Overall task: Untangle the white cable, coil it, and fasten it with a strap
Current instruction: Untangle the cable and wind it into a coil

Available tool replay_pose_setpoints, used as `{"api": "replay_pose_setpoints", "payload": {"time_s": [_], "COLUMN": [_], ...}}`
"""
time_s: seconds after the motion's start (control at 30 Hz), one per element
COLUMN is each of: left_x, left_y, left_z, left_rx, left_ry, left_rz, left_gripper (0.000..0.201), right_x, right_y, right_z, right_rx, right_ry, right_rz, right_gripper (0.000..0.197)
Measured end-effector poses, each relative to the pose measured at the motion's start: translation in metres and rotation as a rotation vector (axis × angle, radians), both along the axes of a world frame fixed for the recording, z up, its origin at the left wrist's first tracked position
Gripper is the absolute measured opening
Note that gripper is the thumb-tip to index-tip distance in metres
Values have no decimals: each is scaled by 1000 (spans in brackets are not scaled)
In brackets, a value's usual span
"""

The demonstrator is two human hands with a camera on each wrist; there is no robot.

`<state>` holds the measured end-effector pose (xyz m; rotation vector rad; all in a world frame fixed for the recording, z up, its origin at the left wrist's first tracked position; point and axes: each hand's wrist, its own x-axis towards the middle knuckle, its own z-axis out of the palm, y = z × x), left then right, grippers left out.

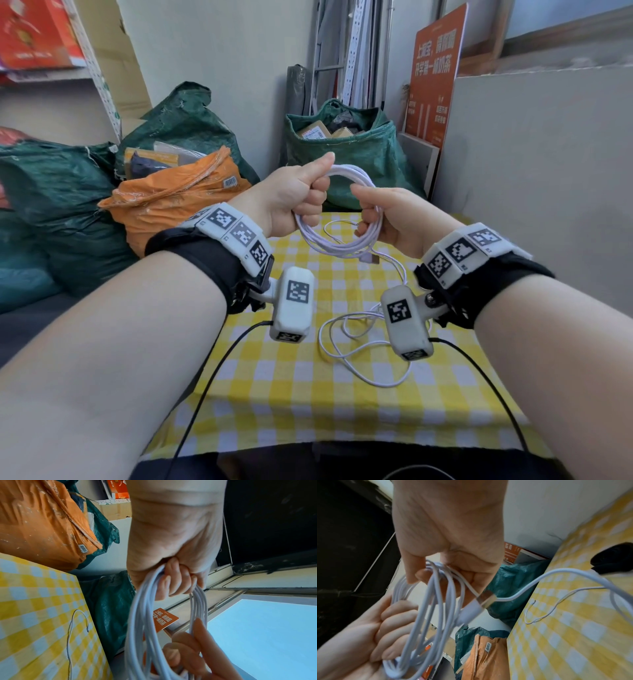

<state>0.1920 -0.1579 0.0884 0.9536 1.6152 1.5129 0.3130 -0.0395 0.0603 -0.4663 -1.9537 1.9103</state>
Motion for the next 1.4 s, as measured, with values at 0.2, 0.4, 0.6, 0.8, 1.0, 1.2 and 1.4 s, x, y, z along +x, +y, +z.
{"api": "replay_pose_setpoints", "payload": {"time_s": [0.2,0.4,0.6,0.8,1.0,1.2,1.4], "left_x": [-1,-2,12,5,-6,-13,-13], "left_y": [-2,-11,-7,-4,-9,-13,-7], "left_z": [-6,-1,1,0,-1,-4,-5], "left_rx": [-28,-220,-344,-217,-115,35,150], "left_ry": [-107,1,299,211,62,-127,-260], "left_rz": [-20,-95,-49,77,122,204,280], "left_gripper": [52,42,47,50,52,54,49], "right_x": [-4,-5,-7,0,4,8,-3], "right_y": [-7,-16,-24,-11,2,8,0], "right_z": [1,3,1,1,1,-3,-3], "right_rx": [-79,194,383,279,196,-100,-135], "right_ry": [30,-80,-136,-118,-135,-41,-50], "right_rz": [-66,-72,25,-4,86,47,50], "right_gripper": [32,35,21,29,29,32,56]}}
